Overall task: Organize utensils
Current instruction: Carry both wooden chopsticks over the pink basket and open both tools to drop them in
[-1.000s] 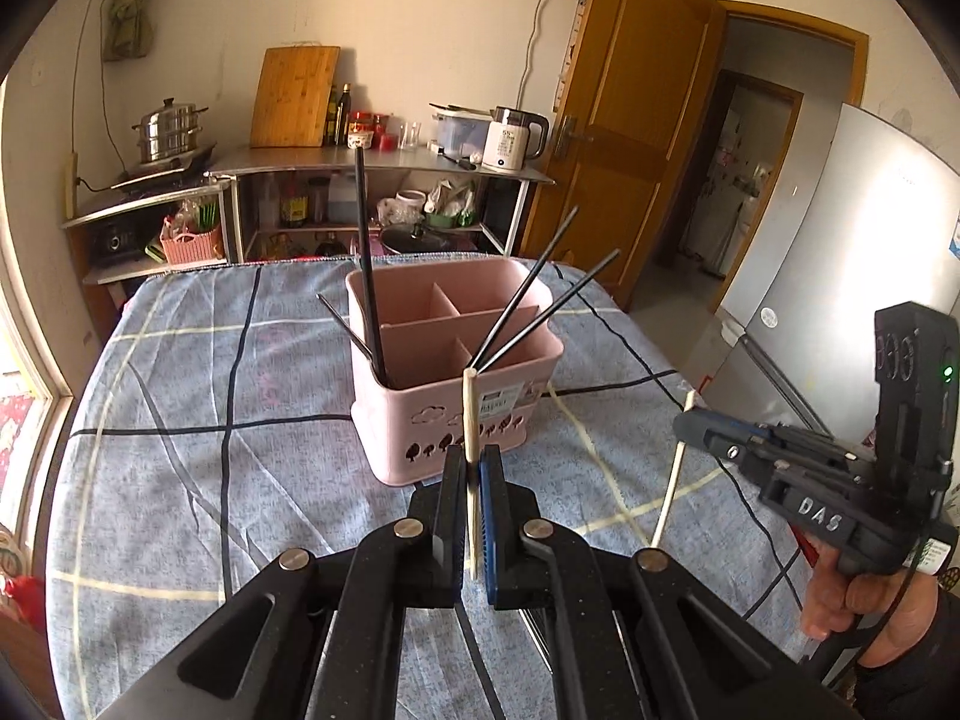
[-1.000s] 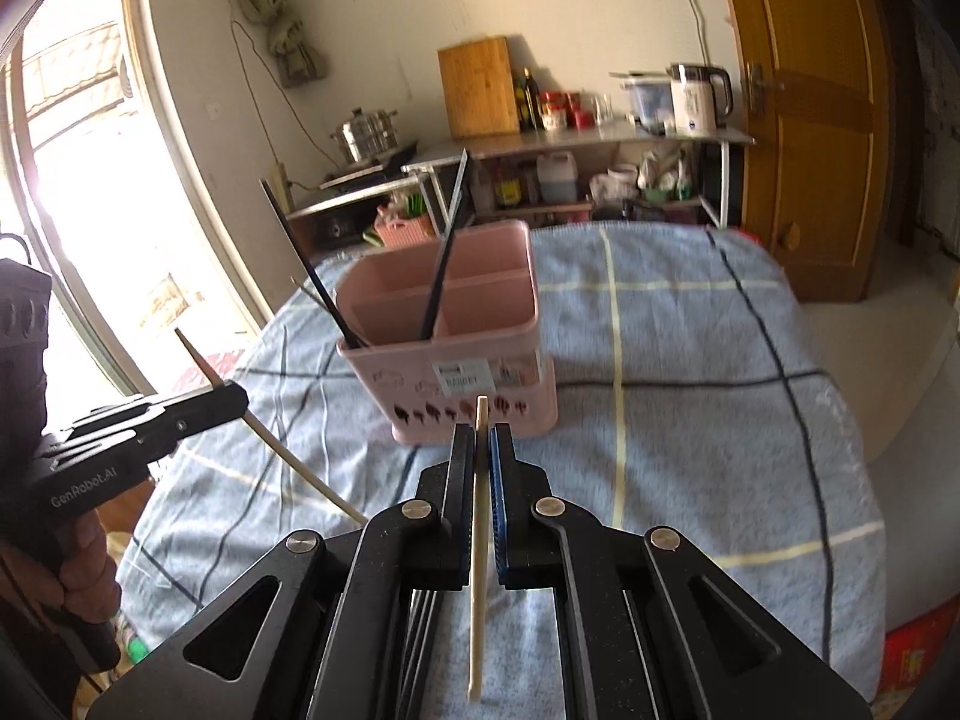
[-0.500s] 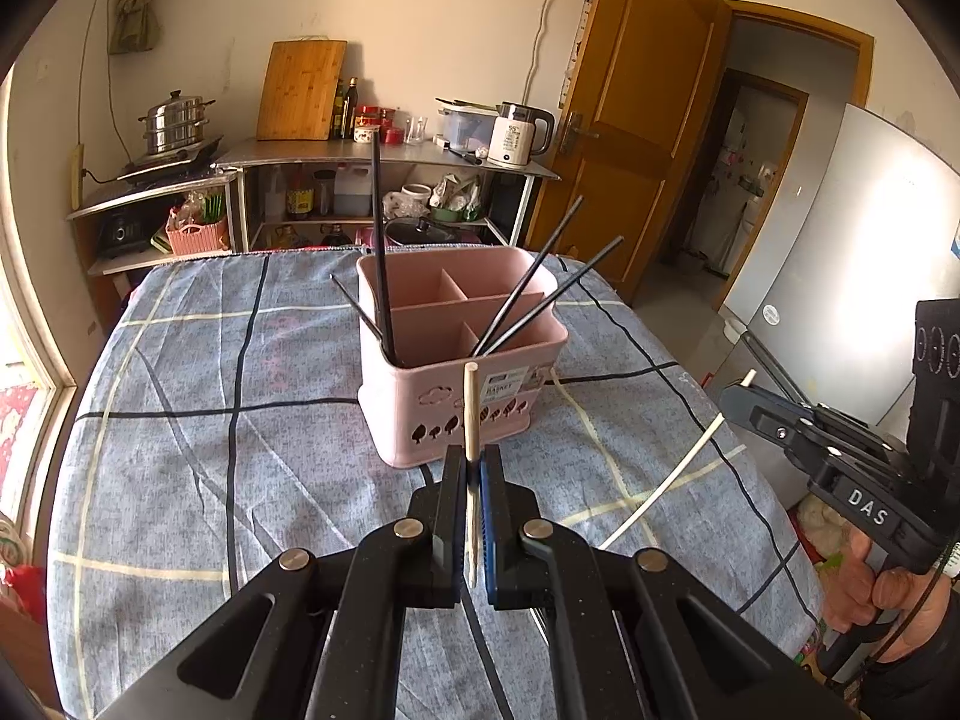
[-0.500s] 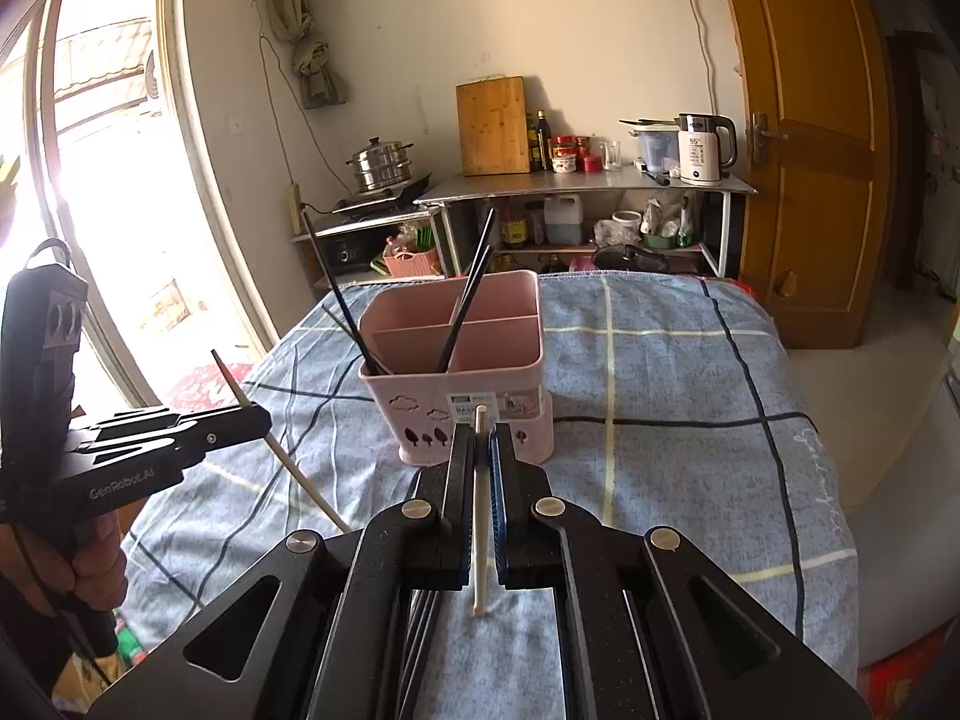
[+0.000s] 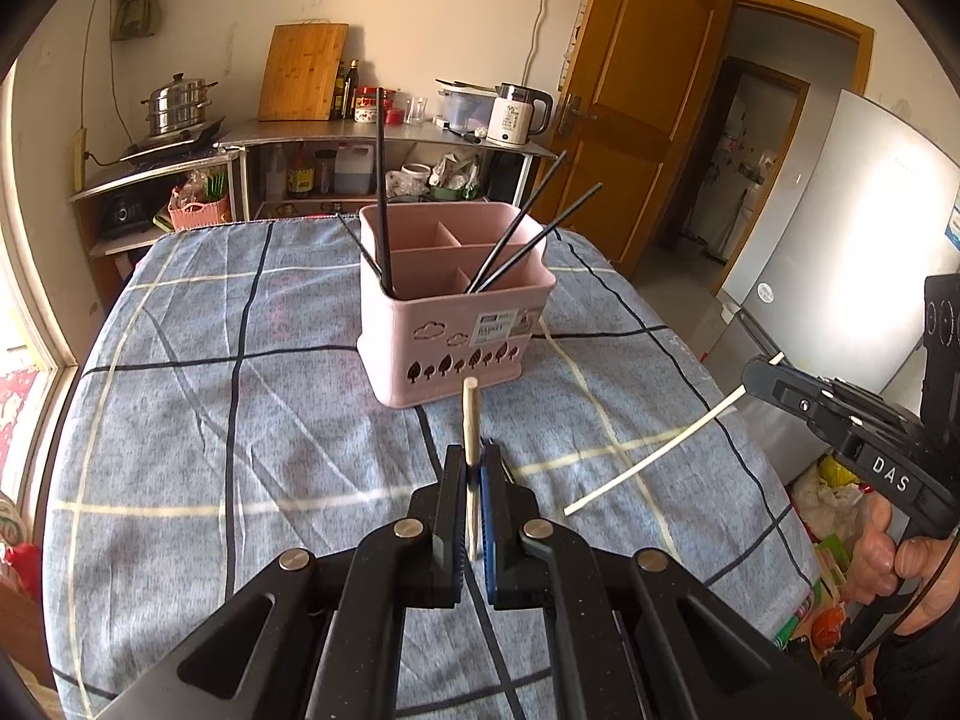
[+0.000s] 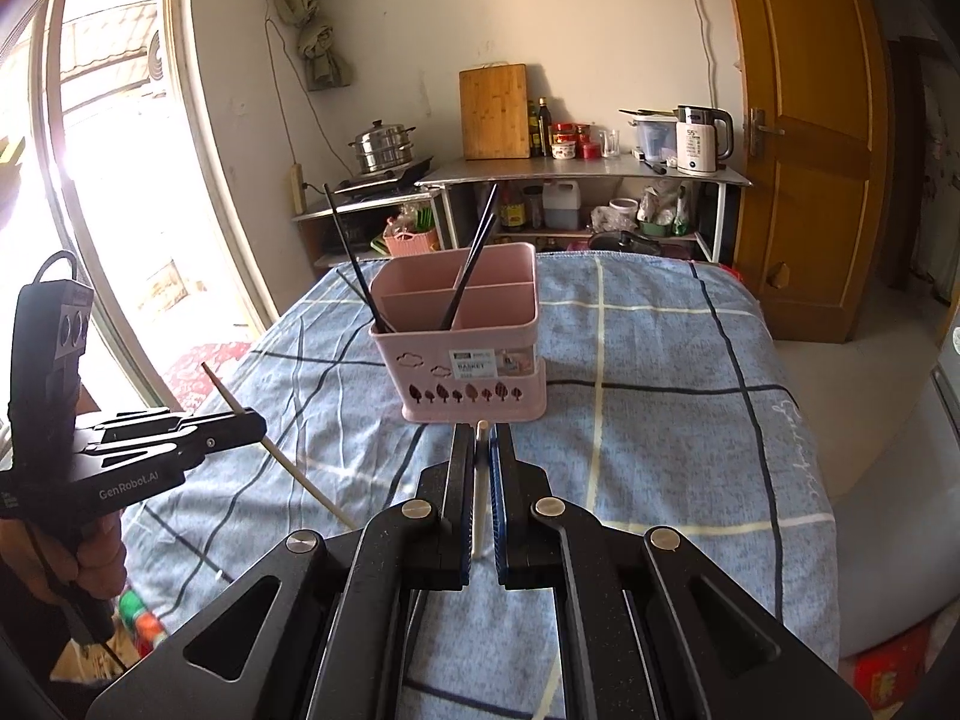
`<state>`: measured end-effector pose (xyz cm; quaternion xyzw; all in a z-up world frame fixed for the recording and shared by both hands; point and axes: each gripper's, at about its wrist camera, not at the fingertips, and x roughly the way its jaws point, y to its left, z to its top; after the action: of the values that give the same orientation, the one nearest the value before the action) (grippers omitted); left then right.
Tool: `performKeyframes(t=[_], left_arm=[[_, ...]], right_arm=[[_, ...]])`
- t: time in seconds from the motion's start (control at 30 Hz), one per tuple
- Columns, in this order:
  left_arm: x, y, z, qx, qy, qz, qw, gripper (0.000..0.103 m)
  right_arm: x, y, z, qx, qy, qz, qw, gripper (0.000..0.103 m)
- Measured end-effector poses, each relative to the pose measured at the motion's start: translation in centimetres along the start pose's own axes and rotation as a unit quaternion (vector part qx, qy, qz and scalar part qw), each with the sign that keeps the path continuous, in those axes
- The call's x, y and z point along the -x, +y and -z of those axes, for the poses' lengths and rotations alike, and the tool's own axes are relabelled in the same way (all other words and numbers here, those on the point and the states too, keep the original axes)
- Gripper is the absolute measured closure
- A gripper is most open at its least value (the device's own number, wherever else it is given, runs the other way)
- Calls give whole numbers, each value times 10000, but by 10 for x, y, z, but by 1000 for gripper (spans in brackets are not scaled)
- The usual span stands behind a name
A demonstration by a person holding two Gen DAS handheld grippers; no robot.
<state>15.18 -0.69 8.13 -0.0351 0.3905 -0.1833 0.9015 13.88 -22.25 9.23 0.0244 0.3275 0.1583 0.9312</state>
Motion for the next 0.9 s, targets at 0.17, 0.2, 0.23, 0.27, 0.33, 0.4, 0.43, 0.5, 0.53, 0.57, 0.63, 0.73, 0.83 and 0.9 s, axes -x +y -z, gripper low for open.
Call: performKeyframes(t=[0.17, 0.2, 0.23, 0.27, 0.33, 0.4, 0.43, 0.5, 0.53, 0.57, 0.63, 0.73, 0.83, 0.9], left_arm=[[6, -4, 4, -48, 15, -26, 10000, 99], [8, -4, 3, -47, 7, -31, 10000, 99], [9, -4, 2, -43, -8, -37, 10000, 99], [11, -4, 1, -39, -28, -37, 10000, 99], [14, -5, -4, -35, -89, -30, 10000, 99], [18, -6, -10, -43, -161, -22, 9999, 99], [19, -6, -13, -47, -196, -15, 9998, 99], [22, -6, -21, -54, -253, -1, 9997, 99], [24, -7, -27, -71, -303, 6, 9995, 99], [25, -7, -31, -85, -338, -1, 9994, 99], [27, -8, -42, -108, -448, -15, 9989, 99], [31, -7, -61, -126, -613, -31, 9980, 99], [31, -4, -83, -150, -759, -95, 9970, 99], [31, -2, -95, -152, -839, -151, 9962, 99]], right_arm=[[5, -1, 4, -8, -4, -12, 10000, 98], [5, -1, 4, -15, -24, -13, 10000, 98], [6, -1, 3, -19, -42, -14, 10000, 98], [6, -1, 2, -26, -63, -26, 10000, 98], [8, 0, -1, -32, -134, -60, 9999, 98], [9, 1, -5, -31, -189, -83, 9998, 98], [9, 1, -8, -30, -221, -104, 9997, 98], [10, 3, -15, -20, -307, -136, 9994, 98], [10, 4, -18, -11, -346, -150, 9993, 98], [11, 5, -23, 1, -405, -172, 9990, 98], [11, 9, -34, 29, -532, -217, 9983, 98], [10, 14, -51, 67, -721, -265, 9970, 98], [8, 19, -68, 115, -891, -296, 9955, 98], [5, 22, -80, 140, -996, -316, 9944, 98]])
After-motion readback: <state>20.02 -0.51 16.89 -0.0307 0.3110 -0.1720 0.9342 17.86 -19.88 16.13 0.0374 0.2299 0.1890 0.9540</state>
